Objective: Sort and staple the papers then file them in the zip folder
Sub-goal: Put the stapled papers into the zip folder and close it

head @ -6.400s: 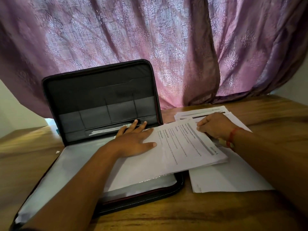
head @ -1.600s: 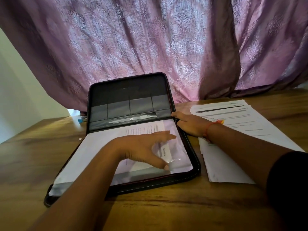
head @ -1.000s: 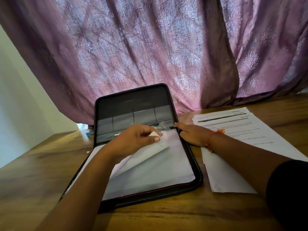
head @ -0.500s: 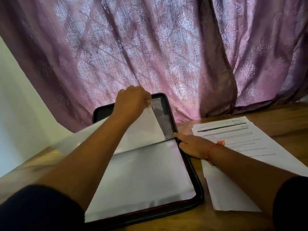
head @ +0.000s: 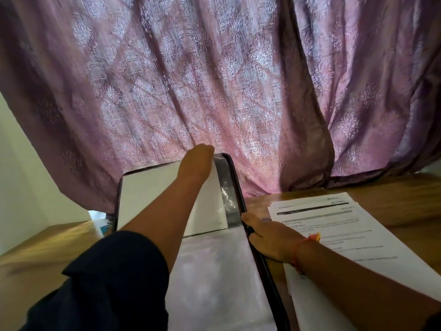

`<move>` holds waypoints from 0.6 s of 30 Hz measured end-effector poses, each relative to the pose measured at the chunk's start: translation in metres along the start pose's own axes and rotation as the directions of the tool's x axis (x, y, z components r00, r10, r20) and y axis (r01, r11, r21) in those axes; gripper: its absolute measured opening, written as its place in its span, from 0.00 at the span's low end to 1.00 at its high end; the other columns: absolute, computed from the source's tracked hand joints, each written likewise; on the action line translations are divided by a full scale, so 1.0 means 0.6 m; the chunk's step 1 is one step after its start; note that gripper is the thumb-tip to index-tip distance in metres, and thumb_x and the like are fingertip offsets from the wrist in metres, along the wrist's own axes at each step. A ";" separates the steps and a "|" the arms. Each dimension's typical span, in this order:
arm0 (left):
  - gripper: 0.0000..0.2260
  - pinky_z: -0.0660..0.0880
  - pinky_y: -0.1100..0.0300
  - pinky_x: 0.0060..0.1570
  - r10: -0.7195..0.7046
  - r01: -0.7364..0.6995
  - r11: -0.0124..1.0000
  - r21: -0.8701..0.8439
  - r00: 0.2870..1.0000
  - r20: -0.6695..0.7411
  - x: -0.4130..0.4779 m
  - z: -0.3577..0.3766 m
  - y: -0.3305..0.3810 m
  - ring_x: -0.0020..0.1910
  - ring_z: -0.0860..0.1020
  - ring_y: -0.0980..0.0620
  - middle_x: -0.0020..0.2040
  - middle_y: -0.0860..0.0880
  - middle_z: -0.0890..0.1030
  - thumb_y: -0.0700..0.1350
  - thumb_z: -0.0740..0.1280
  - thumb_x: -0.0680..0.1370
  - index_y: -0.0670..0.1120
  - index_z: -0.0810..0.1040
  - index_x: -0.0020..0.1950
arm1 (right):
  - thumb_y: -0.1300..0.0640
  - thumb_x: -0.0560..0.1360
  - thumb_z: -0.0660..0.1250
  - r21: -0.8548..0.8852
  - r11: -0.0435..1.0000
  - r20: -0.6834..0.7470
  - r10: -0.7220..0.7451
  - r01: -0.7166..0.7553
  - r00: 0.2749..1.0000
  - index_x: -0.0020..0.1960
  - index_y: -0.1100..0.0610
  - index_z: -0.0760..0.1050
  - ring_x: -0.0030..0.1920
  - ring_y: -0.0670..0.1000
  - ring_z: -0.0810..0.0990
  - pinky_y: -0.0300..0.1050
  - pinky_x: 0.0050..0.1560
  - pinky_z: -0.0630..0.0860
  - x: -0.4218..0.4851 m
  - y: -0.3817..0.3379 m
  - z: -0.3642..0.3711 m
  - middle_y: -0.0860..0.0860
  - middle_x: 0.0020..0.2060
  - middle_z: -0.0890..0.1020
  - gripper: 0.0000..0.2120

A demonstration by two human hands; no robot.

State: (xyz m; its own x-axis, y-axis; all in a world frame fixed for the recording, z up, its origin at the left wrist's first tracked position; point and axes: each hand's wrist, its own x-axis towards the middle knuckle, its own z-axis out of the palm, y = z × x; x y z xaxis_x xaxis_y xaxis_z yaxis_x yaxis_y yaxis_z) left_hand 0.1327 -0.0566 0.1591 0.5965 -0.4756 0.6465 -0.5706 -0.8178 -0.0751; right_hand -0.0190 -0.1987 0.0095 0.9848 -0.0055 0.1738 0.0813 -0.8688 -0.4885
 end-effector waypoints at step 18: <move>0.37 0.64 0.53 0.73 0.072 -0.059 0.993 -0.105 0.989 0.129 -0.173 0.100 0.020 0.76 0.64 0.46 0.79 0.47 0.64 0.63 0.69 0.77 0.48 0.61 0.80 | 0.48 0.80 0.53 -0.001 1.000 -0.018 -0.012 0.012 1.000 0.74 0.39 0.55 0.43 0.50 0.76 0.49 0.51 0.77 -0.003 -0.006 -0.004 0.52 0.48 0.78 0.23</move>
State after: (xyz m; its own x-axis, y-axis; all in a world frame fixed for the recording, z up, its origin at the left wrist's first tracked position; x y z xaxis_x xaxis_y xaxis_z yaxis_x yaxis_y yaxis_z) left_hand 0.0978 -0.0363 0.0457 0.6215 -0.5711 0.5363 -0.6608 -0.7498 -0.0327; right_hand -0.0212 -0.1969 0.0132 0.9808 -0.0042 0.1948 0.0926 -0.8694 -0.4853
